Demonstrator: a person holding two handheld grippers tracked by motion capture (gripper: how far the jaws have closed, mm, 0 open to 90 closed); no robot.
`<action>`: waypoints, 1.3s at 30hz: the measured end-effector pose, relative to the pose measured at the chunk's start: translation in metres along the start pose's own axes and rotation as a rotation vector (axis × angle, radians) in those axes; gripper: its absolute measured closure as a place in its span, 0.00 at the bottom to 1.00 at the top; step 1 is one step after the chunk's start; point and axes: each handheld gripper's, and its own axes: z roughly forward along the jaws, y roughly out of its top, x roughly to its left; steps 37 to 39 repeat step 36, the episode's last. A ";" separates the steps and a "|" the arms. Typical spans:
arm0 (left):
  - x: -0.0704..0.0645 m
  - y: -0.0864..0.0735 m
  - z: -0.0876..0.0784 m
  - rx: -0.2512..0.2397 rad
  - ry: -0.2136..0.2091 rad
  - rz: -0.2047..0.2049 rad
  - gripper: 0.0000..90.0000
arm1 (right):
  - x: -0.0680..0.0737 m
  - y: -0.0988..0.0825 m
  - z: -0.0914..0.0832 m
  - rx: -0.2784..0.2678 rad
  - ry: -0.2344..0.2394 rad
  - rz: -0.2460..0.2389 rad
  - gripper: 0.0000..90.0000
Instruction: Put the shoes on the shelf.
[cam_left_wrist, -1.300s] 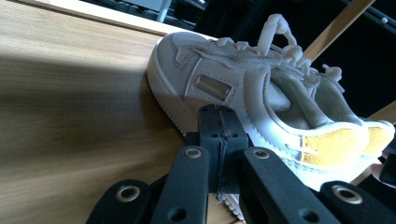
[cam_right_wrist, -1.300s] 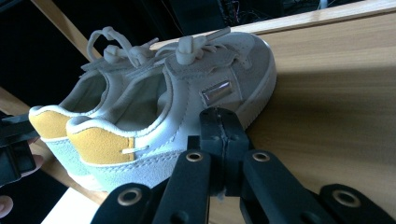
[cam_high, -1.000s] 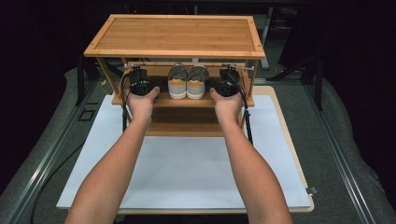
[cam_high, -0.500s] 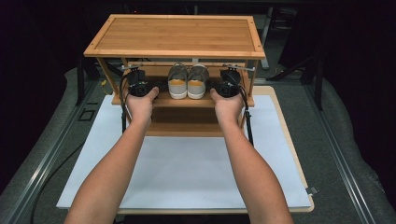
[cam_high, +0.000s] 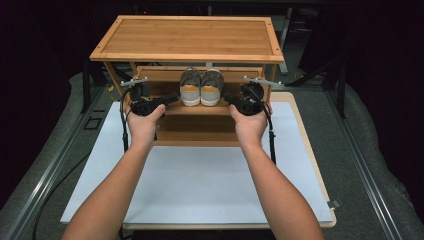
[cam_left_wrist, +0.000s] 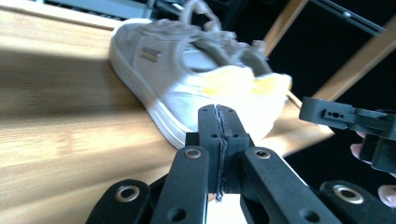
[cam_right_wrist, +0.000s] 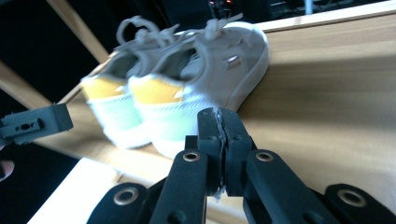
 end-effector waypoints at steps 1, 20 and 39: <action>-0.002 -0.001 -0.004 0.001 -0.006 0.011 1.00 | 0.000 -0.003 -0.005 -0.003 0.008 -0.004 0.99; 0.018 -0.098 -0.060 0.107 -0.018 0.092 0.98 | -0.018 -0.093 -0.060 0.063 0.048 -0.058 0.97; 0.038 -0.175 -0.062 0.217 -0.006 0.117 0.92 | -0.043 -0.191 -0.071 0.090 0.022 -0.035 0.97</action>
